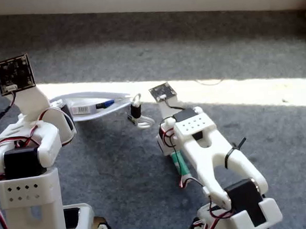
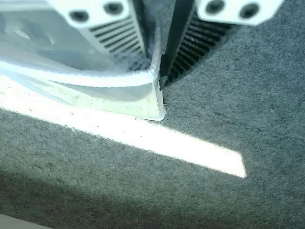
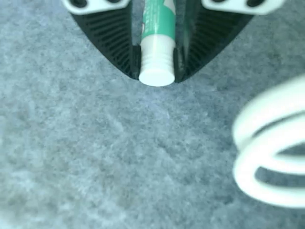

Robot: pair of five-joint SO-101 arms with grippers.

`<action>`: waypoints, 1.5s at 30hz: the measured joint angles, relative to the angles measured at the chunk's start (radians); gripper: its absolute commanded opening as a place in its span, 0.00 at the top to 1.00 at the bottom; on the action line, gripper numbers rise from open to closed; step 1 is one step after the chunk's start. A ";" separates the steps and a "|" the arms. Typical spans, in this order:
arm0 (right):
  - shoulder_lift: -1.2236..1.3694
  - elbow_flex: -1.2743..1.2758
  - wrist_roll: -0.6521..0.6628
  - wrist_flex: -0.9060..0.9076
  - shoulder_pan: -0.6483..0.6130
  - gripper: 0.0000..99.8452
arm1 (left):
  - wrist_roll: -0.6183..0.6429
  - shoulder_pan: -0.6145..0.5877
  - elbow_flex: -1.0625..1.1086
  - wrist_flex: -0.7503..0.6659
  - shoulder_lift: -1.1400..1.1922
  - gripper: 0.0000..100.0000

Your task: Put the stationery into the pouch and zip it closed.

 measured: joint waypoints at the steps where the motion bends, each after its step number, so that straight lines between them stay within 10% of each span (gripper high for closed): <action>1: -0.026 0.000 0.000 0.008 -0.002 1.00 | 0.000 0.000 0.000 0.000 0.000 0.99; 25: -0.674 0.000 0.000 0.075 -0.084 1.00 | 0.000 0.000 0.005 0.000 0.000 0.99; 45: -0.941 0.000 -0.149 -0.365 -0.341 1.00 | 0.000 0.000 0.012 -0.003 0.000 0.99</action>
